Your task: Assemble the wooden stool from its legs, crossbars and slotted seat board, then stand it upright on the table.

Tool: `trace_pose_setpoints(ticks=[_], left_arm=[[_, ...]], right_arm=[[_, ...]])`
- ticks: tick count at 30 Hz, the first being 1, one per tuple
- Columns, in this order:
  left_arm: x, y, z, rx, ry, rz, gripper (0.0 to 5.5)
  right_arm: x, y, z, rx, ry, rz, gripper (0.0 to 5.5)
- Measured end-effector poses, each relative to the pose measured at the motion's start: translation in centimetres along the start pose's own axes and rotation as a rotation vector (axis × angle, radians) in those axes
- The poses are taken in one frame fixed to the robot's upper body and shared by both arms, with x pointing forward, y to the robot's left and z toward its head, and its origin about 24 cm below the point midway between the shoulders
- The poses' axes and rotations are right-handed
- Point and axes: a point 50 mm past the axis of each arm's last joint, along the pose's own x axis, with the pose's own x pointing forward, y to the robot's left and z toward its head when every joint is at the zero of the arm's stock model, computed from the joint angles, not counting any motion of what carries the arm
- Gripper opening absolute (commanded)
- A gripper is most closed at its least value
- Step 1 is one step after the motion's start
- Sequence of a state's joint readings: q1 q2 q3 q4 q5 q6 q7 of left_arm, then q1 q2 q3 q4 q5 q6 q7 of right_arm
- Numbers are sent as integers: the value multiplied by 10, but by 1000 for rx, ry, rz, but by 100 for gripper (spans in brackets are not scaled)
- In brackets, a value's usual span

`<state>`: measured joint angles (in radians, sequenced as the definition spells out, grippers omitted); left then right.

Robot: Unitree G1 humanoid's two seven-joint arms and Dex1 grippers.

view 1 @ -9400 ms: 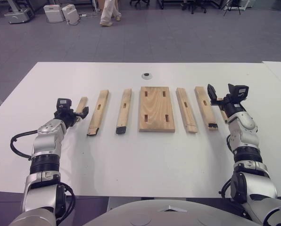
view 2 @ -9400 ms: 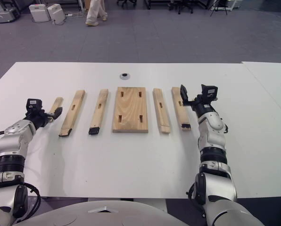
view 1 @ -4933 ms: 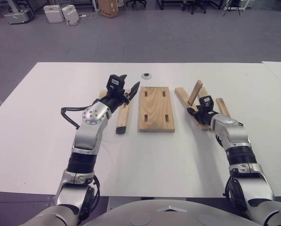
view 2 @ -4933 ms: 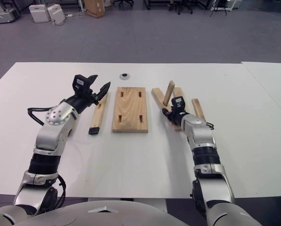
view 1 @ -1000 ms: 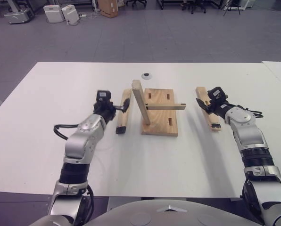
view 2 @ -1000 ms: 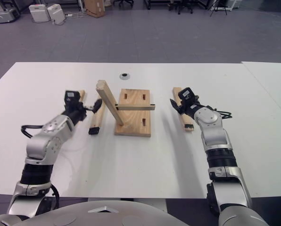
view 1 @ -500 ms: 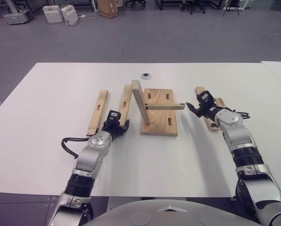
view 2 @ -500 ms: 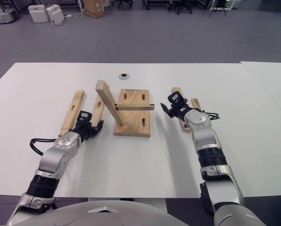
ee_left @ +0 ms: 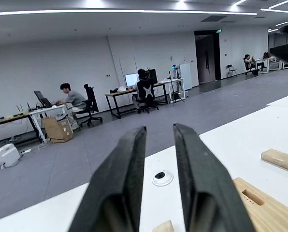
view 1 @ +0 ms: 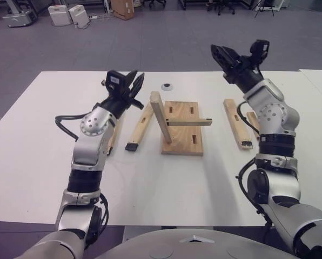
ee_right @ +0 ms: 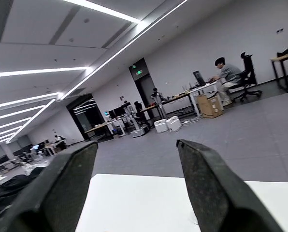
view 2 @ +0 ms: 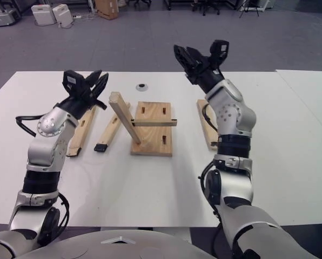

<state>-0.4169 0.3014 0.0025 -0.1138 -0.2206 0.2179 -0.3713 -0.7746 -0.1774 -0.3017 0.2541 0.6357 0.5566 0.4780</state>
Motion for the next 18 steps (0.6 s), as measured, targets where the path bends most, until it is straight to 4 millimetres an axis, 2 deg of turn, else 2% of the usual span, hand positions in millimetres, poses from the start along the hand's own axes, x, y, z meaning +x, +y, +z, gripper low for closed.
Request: trace_pose_setpoints(ticks=[1, 3, 6, 7, 13, 18], left_arm=[[0, 1, -3, 15, 22, -3, 32], [-6, 3, -23, 54, 161, 17, 59], [-34, -10, -68, -59, 394, 38, 116], [-39, -16, -74, -105, 432, 44, 133], [-53, -27, -96, -165, 575, 99, 244], [-60, -31, -110, -178, 662, 120, 323]], right_arm=[[2, 2, -3, 12, 9, 3, 307], [4, 5, -8, 11, 24, 0, 307], [-10, -4, -26, -3, 82, -60, 307], [-14, -7, -31, 3, 95, -81, 307], [-22, -15, -30, -5, 99, -137, 307], [-27, -19, -38, -8, 126, -159, 307]])
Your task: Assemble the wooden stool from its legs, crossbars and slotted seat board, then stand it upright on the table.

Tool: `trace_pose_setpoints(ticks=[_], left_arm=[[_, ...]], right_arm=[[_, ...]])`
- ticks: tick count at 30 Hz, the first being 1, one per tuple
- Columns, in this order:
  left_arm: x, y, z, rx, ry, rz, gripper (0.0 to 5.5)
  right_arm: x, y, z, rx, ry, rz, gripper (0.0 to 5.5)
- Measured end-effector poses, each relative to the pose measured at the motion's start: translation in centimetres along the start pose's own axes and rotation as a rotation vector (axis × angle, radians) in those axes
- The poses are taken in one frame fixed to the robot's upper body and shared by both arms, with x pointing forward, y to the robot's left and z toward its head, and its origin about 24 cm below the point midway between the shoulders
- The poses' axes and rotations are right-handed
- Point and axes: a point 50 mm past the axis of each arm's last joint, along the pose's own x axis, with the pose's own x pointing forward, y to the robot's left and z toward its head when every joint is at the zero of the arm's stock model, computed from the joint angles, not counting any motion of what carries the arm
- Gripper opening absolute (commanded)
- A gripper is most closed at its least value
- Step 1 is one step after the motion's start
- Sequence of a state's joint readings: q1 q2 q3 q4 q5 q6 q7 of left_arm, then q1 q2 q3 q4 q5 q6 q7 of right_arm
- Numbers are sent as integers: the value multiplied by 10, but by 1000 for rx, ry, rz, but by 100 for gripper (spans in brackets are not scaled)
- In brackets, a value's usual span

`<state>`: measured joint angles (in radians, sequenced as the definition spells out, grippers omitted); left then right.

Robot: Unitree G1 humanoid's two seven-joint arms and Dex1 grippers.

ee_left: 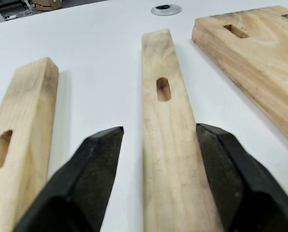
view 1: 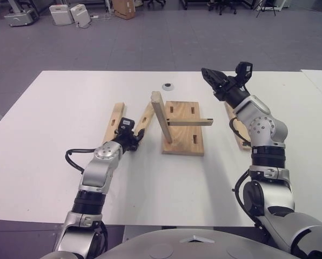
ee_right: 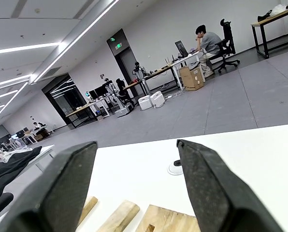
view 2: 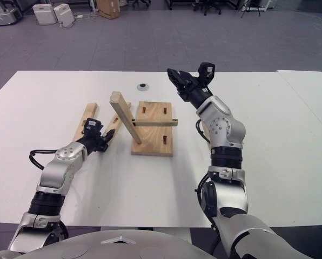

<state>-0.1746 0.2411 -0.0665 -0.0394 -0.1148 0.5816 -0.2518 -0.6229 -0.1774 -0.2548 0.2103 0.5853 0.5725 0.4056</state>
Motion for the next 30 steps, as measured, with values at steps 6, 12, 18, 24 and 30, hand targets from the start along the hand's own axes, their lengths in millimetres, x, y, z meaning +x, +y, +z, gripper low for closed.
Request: trace_pose_setpoints(ticks=[6, 12, 18, 24, 30], left_arm=[[2, -3, -11, 12, 64, -9, 278], [1, -2, -10, 58, 69, 0, 206], [-1, 4, 2, 68, -59, 10, 206], [-7, -1, 94, 202, -451, -186, 206], [-11, -14, 113, 327, -555, -353, 206]], right_arm=[[1, 3, -1, -33, 10, 2, 307], [2, 2, -2, -48, 19, -6, 307], [2, 2, -6, -19, 40, 9, 307], [18, 33, 24, 160, -47, 243, 307], [33, 55, 40, 245, -94, 344, 307]])
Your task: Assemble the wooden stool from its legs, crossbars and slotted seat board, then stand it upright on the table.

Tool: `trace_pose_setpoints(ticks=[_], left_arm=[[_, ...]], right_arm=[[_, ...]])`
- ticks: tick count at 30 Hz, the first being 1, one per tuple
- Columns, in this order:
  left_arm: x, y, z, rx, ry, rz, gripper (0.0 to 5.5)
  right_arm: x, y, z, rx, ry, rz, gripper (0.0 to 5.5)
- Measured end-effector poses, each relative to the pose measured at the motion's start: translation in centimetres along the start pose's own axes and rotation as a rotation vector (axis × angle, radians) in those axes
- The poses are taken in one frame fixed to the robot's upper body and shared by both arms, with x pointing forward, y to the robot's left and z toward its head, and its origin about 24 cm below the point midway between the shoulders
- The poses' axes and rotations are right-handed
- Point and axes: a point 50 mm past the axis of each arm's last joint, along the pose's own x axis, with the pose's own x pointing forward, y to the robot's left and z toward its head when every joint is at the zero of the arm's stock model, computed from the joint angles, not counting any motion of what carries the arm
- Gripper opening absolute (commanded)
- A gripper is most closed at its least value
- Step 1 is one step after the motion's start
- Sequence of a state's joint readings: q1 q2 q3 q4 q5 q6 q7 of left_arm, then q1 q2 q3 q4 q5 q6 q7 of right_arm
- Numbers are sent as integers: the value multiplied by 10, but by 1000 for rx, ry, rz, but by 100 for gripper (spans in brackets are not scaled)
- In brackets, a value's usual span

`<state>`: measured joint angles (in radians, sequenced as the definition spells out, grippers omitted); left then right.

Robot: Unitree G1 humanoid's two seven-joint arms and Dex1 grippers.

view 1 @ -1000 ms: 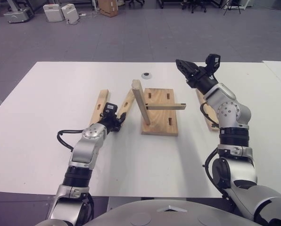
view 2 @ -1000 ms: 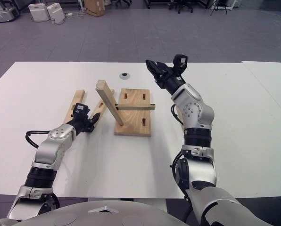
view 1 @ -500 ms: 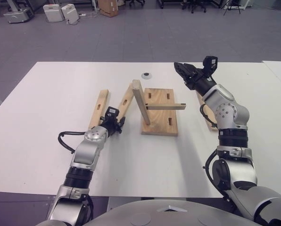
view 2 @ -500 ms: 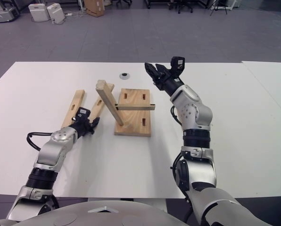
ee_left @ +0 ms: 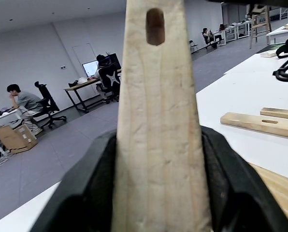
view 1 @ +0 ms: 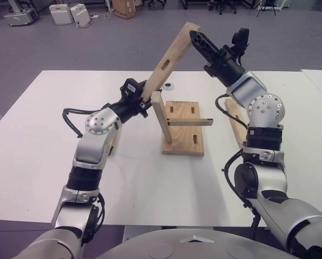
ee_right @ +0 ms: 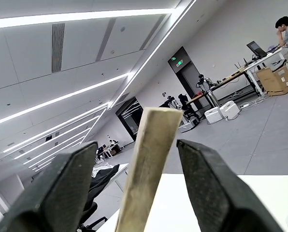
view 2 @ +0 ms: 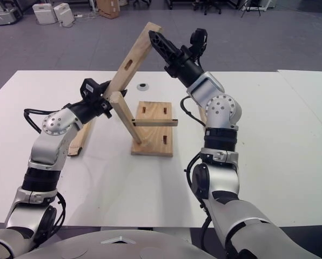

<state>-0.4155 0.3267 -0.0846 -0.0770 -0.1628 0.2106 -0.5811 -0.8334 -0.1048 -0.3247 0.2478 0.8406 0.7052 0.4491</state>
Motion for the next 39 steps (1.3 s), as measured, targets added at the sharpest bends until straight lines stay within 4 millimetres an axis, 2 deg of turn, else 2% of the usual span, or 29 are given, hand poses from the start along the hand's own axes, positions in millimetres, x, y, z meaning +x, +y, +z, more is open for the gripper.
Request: trace_pose_setpoints(ticks=[2, 4, 12, 14, 16, 18, 20, 22, 24, 26, 31, 35, 39], left_arm=[[2, -2, 2, 28, -28, -18, 206], [4, 0, 5, 54, -53, -16, 206], [5, -2, 7, 142, -56, -56, 206], [5, -2, 8, 161, -67, -54, 206], [6, -1, 8, 181, -69, -52, 257], [2, 4, 3, 194, -35, -26, 305], [-12, 21, -6, 208, 27, 73, 342], [-29, 25, -17, 168, 76, 140, 380], [-36, 22, -19, 147, 81, 185, 413], [-42, 23, -21, 165, 98, 246, 418], [-39, 21, -16, 163, 97, 308, 418], [-29, 10, -2, 120, 28, 303, 418], [-27, 6, 1, 109, 27, 305, 418]], right_arm=[[5, 1, -3, 9, 18, 4, 307], [11, 5, -3, 13, 28, 17, 272], [8, 7, 1, 72, 13, 32, 119], [7, 10, 3, 85, 12, 57, 103], [6, 10, 4, 88, 0, 56, 101], [-12, -5, 24, 4, -102, -36, 100], [-61, -34, 44, -60, -192, -228, 100], [-113, -50, 34, -84, -178, -403, 100], [-144, -48, 13, -49, -121, -503, 100], [-165, -41, -9, 24, -102, -579, 100], [-175, -34, -22, 50, -145, -668, 100], [-177, -28, -21, 14, -146, -759, 102], [-171, -17, -19, -9, -124, -813, 102]])
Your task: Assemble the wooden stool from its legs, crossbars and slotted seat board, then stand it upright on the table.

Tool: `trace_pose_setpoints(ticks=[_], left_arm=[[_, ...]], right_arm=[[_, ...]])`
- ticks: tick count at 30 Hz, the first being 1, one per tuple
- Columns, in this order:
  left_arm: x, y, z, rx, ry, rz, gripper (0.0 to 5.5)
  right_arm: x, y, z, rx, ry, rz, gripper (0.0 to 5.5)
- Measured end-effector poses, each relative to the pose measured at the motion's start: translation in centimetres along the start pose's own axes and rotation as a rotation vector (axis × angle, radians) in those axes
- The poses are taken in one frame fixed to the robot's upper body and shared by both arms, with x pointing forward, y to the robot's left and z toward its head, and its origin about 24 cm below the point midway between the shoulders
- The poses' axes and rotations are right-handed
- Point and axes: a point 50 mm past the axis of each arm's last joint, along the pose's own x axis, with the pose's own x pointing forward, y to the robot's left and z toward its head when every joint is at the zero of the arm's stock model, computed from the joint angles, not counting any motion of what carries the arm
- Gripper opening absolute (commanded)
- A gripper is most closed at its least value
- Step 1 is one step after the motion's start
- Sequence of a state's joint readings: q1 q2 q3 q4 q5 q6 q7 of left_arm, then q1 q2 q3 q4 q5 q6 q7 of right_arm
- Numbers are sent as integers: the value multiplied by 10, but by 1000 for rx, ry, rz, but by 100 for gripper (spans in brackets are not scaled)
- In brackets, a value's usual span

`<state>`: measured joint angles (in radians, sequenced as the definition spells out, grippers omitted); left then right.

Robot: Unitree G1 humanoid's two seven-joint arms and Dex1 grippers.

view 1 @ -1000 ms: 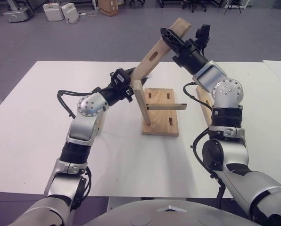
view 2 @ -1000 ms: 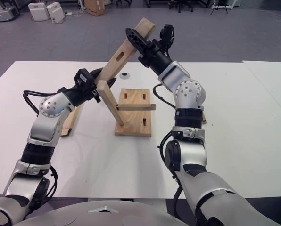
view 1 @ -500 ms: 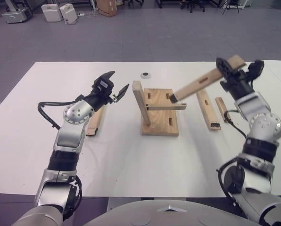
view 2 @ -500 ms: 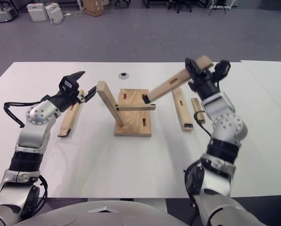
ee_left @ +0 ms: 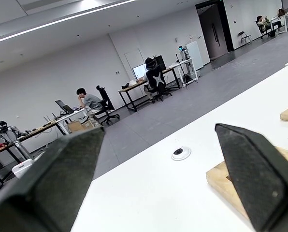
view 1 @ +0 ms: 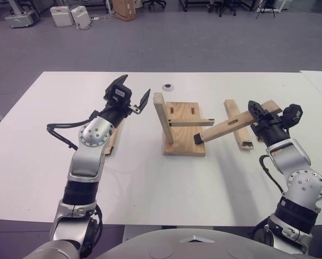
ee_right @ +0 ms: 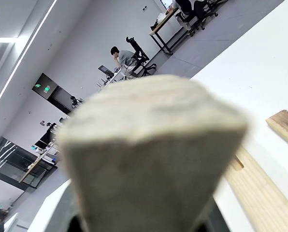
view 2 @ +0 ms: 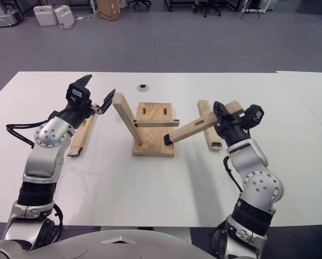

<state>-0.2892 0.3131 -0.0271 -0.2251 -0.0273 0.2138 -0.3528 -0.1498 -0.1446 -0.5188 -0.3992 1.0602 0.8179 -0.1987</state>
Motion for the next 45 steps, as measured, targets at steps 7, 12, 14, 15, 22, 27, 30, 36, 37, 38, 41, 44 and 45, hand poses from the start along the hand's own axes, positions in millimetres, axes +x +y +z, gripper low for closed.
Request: trace_pose_setpoints(ticks=[7, 12, 14, 15, 22, 27, 30, 36, 37, 38, 41, 44, 45], left_arm=[[9, -3, 19, -54, -83, -3, 418], [24, -18, 37, -112, -163, -45, 418], [26, -25, 44, -139, -195, -67, 418], [27, -28, 44, -149, -197, -75, 418], [28, -44, 55, -171, -222, -126, 418], [29, -43, 57, -142, -217, -114, 418], [32, -47, 62, -104, -219, -138, 418], [37, -61, 75, -74, -247, -199, 418], [37, -63, 76, -75, -245, -207, 418], [37, -65, 75, -75, -237, -211, 418], [36, -66, 75, -52, -234, -208, 418], [36, -68, 72, -31, -224, -200, 418], [37, -69, 71, -31, -219, -199, 418]], right_arm=[[8, 32, 9, -332, -48, 19, 104], [6, 46, -5, -581, -17, 17, 107], [4, 46, -10, -614, -25, 16, 107], [4, 46, -12, -620, -32, 19, 107], [2, 38, -13, -595, -67, 70, 106], [6, 27, -7, -554, -76, 119, 103], [7, 27, -8, -533, -64, 144, 102], [9, 25, -13, -723, -23, 124, 200], [9, 24, -13, -728, -21, 115, 216], [9, 24, -13, -730, -17, 112, 232], [9, 22, -14, -776, -8, 95, 279], [10, 20, -14, -973, 28, 81, 332], [10, 20, -13, -1039, 32, 80, 343]])
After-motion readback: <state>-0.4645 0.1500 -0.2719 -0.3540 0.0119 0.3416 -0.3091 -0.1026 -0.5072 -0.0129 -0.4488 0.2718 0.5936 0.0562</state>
